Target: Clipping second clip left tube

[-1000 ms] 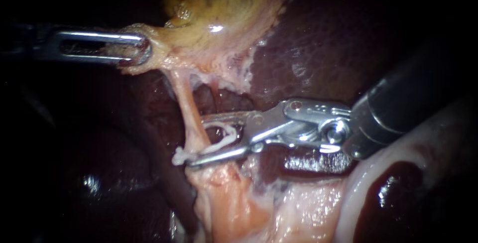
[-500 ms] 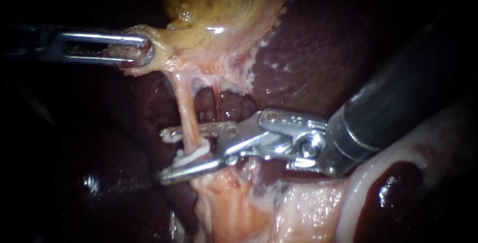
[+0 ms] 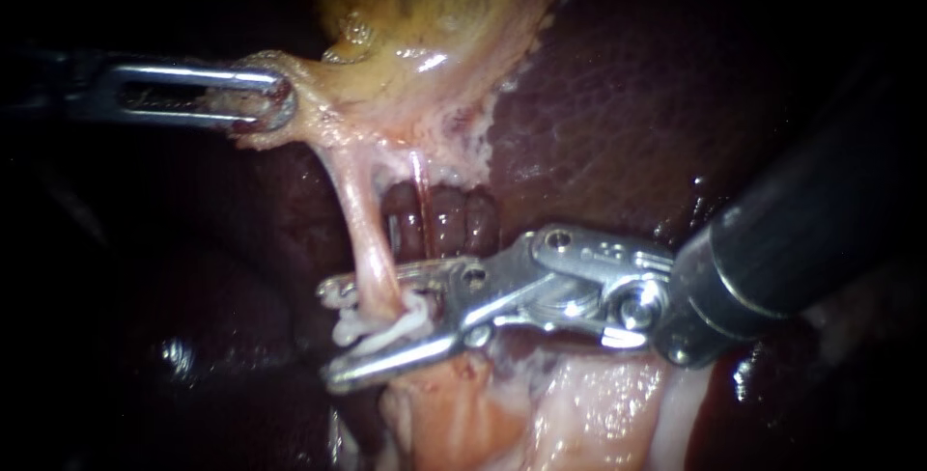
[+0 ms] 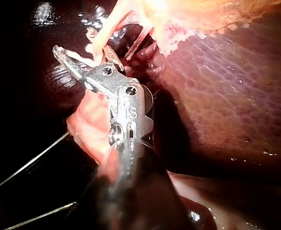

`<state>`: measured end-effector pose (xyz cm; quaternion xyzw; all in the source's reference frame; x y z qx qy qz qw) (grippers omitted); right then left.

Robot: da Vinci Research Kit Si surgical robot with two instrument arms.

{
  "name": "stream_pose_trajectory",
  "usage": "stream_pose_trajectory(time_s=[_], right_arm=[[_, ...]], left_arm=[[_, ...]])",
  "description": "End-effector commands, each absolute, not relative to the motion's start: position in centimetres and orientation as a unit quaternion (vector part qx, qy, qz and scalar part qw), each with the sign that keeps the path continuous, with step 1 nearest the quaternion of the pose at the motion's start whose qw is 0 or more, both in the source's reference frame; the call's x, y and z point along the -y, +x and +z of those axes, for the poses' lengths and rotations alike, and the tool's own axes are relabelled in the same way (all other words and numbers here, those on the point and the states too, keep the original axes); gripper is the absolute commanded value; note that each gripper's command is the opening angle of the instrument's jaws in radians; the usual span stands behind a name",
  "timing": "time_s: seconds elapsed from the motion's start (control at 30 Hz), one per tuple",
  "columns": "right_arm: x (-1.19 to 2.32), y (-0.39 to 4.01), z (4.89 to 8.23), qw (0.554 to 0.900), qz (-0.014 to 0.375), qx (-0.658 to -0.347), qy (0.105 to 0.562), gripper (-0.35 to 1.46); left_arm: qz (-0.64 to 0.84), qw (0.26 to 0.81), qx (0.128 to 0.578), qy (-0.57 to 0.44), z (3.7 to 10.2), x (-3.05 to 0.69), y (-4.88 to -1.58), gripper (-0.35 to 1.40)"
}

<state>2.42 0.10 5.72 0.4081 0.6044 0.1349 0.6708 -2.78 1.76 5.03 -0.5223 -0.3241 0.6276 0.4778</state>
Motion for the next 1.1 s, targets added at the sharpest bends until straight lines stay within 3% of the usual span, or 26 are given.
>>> stream_pose_trajectory(time_s=[0.03,0.23,0.37,0.5,0.67,1.1], right_arm=[[-0.11,2.43,5.73,0.671,0.139,-0.603,0.408,0.34],[-0.13,2.41,5.77,0.668,0.153,-0.594,0.420,0.17],[-0.13,2.38,5.76,0.662,0.166,-0.582,0.441,-0.16],[-0.11,2.36,5.74,0.659,0.161,-0.581,0.451,-0.35],[-0.12,2.35,5.73,0.678,0.149,-0.560,0.452,-0.35],[-0.12,2.35,5.75,0.679,0.147,-0.562,0.450,-0.35]], left_arm=[[0.627,0.478,0.324,-0.522,5.03,-1.76,-2.78,-0.35],[0.627,0.478,0.325,-0.522,5.03,-1.77,-2.78,-0.35],[0.627,0.478,0.325,-0.522,5.03,-1.77,-2.78,-0.35],[0.627,0.478,0.325,-0.522,5.02,-1.77,-2.78,-0.35],[0.627,0.478,0.325,-0.522,5.02,-1.77,-2.78,-0.35],[0.627,0.478,0.325,-0.522,5.03,-1.78,-2.78,-0.35]])
